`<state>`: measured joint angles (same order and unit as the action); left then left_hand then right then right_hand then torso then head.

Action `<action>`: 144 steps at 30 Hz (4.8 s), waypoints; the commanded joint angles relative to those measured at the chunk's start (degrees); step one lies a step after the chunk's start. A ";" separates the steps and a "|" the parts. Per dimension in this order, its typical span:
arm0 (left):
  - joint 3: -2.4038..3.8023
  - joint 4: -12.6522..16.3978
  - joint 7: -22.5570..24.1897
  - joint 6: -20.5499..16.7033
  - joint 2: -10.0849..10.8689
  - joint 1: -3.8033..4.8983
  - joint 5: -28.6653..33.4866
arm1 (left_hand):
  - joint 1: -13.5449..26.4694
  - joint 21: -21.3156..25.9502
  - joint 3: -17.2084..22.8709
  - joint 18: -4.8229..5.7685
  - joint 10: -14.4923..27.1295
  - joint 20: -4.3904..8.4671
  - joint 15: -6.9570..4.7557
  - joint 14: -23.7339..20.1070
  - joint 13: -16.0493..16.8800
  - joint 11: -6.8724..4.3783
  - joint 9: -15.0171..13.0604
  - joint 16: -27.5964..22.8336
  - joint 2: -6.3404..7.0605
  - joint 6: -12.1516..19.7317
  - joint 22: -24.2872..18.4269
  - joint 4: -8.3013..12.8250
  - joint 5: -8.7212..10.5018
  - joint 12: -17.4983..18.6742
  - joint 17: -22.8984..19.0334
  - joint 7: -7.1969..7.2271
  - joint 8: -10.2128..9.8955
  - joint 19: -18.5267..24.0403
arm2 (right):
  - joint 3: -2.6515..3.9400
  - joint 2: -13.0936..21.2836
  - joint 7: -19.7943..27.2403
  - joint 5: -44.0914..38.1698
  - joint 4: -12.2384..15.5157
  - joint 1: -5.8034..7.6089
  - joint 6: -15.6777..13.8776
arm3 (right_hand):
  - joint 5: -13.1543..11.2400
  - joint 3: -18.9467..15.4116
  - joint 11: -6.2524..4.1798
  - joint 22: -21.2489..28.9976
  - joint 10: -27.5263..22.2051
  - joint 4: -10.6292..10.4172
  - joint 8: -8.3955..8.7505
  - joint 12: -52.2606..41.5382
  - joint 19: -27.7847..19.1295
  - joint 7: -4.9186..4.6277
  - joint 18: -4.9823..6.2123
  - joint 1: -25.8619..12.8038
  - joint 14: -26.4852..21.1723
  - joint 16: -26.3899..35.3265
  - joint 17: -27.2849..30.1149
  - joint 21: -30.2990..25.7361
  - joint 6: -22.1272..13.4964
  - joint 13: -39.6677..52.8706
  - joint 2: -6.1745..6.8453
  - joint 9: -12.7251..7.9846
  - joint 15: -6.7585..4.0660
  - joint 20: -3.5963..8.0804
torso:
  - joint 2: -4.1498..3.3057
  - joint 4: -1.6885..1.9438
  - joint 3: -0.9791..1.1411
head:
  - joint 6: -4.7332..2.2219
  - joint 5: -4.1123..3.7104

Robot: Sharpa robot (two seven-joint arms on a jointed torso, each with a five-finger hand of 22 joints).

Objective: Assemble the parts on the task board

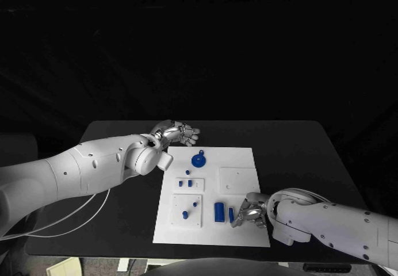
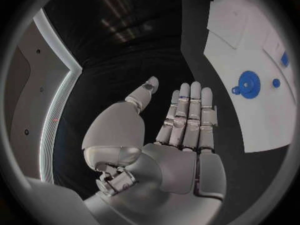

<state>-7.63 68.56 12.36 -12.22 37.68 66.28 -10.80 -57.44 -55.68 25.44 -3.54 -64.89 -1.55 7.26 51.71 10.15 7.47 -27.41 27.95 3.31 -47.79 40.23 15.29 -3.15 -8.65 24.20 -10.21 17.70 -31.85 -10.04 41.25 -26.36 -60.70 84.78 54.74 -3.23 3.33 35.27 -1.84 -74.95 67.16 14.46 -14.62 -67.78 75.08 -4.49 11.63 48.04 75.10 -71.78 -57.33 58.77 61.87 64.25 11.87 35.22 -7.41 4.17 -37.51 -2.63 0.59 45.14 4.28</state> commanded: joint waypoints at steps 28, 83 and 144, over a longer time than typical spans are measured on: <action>0.04 0.28 0.11 0.85 0.03 0.06 0.15 | 0.93 0.37 -0.25 -1.02 0.31 0.01 0.02 0.41 -0.10 -0.04 0.09 -0.48 -0.32 0.48 0.12 -0.41 0.03 -0.08 0.31 0.08 0.27 -0.14 | -0.08 -1.94 -2.03 -1.98 -1.81 -0.55 0.58 | -0.52 6.16 -0.14 -0.74 0.27 -3.37 0.01 -0.13 -0.35 0.14 3.37 -1.61 0.01 0.20 -0.24 0.07 0.15 0.47 -9.17 0.25 -0.46 0.12 | 0.00 0.04 -0.09 | 0.55 0.01; 0.01 -0.02 -0.23 1.22 0.27 0.08 0.10 | 0.93 0.43 -0.21 -1.03 0.32 0.02 0.01 0.43 -0.11 -0.05 0.11 -0.66 -0.26 0.48 0.18 -0.42 0.04 -0.10 0.55 0.09 0.32 -0.11 | -0.03 0.60 6.61 13.10 -3.65 0.37 5.21 | 4.36 0.08 1.96 0.09 -3.67 1.91 2.71 2.62 -4.06 -1.97 3.37 -1.81 -2.67 2.37 0.52 -2.03 -5.53 -1.04 -0.79 -0.71 1.40 -0.95 | 0.05 -0.09 0.00 | 0.22 -0.18; 2.98 -3.40 10.93 -9.33 0.92 -0.08 9.69 | 57.44 55.68 -25.44 3.54 64.89 1.55 -7.26 -51.71 -10.15 -7.47 27.41 -27.95 -3.31 47.79 -40.23 -15.29 3.15 8.65 -24.20 10.21 -17.70 31.85 | 13.10 -7.15 44.67 45.30 -25.75 6.52 -15.69 | -3.33 -35.27 1.84 74.95 -67.16 -14.46 14.62 67.78 -75.08 4.49 -11.63 -48.04 -75.10 71.78 57.33 -58.77 -61.87 -64.25 -11.87 -35.22 7.41 -4.17 | 5.88 2.33 -0.55 | -11.37 -3.95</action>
<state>-4.79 63.51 20.46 -14.71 38.39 66.50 -1.58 -6.69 -4.40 2.27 -0.43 -6.21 -0.30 0.79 3.81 0.58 0.64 -2.39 1.78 0.41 -4.01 3.48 1.28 -0.48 -0.66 2.10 -0.66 1.49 -2.12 3.11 33.73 14.59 -19.18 57.51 61.35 -13.07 1.11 2.66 0.80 -4.77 4.85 1.43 -1.10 -1.25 3.31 -0.86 1.65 4.69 4.28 -2.14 -2.20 1.48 4.29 0.97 0.36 2.80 0.80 -1.02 -32.84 -1.07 0.14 32.74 0.88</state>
